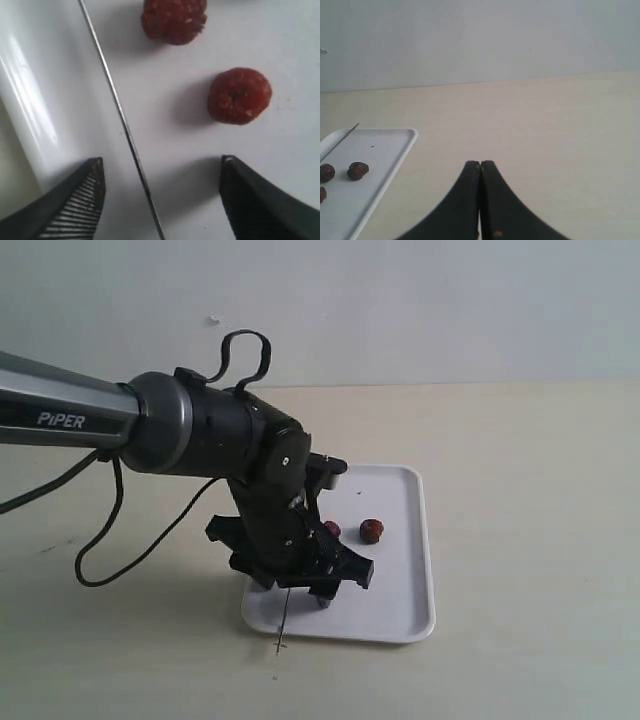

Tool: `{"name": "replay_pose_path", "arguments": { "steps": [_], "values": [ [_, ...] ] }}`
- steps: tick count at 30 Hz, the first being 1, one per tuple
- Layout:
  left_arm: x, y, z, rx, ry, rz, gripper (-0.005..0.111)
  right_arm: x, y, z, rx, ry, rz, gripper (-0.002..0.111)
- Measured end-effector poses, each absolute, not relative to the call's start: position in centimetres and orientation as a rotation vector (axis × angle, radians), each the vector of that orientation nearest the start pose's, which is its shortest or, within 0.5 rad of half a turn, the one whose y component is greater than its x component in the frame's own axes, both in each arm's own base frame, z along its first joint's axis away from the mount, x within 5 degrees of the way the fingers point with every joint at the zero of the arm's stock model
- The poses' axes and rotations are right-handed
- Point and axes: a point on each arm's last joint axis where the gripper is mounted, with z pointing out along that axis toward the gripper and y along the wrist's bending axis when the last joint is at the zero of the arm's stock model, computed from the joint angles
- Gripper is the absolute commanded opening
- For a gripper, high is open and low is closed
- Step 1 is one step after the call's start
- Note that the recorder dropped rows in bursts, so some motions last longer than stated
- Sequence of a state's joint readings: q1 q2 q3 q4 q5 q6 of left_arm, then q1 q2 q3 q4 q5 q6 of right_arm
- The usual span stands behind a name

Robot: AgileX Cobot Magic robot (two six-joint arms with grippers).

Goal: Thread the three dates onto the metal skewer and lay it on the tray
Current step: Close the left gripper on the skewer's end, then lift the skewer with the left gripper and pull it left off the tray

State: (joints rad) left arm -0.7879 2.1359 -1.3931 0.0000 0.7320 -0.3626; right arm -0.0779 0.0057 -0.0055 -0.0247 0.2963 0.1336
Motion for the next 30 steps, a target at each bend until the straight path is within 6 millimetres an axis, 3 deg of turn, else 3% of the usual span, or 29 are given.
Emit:
{"name": "replay_pose_path", "arguments": {
  "steps": [5,7,10,13,20,26,30],
  "values": [
    [29.1,-29.2,11.6,0.630,2.917,-0.149,0.063,5.4,-0.5,18.8,0.172,1.772,0.017,0.000],
    [29.1,-29.2,11.6,0.630,2.917,-0.149,0.051,5.4,-0.5,18.8,0.172,1.772,0.017,0.000],
    [29.1,-29.2,11.6,0.635,2.915,-0.142,0.021,5.4,-0.5,18.8,0.172,1.772,0.017,0.000],
    [29.1,-29.2,11.6,0.631,2.918,-0.141,0.000,5.4,-0.5,18.8,0.172,1.772,0.017,0.000],
    [28.9,-29.0,11.9,0.625,2.942,-0.123,0.000,5.4,-0.5,18.8,0.172,1.772,0.017,0.000],
    [29.9,-27.3,17.5,0.582,2.863,-0.147,0.000,5.4,-0.5,18.8,0.172,1.772,0.017,0.000],
    [29.8,-25.6,20.2,0.691,2.811,-0.026,0.000,5.4,-0.5,18.8,0.172,1.772,0.017,0.000]
  ]
}}
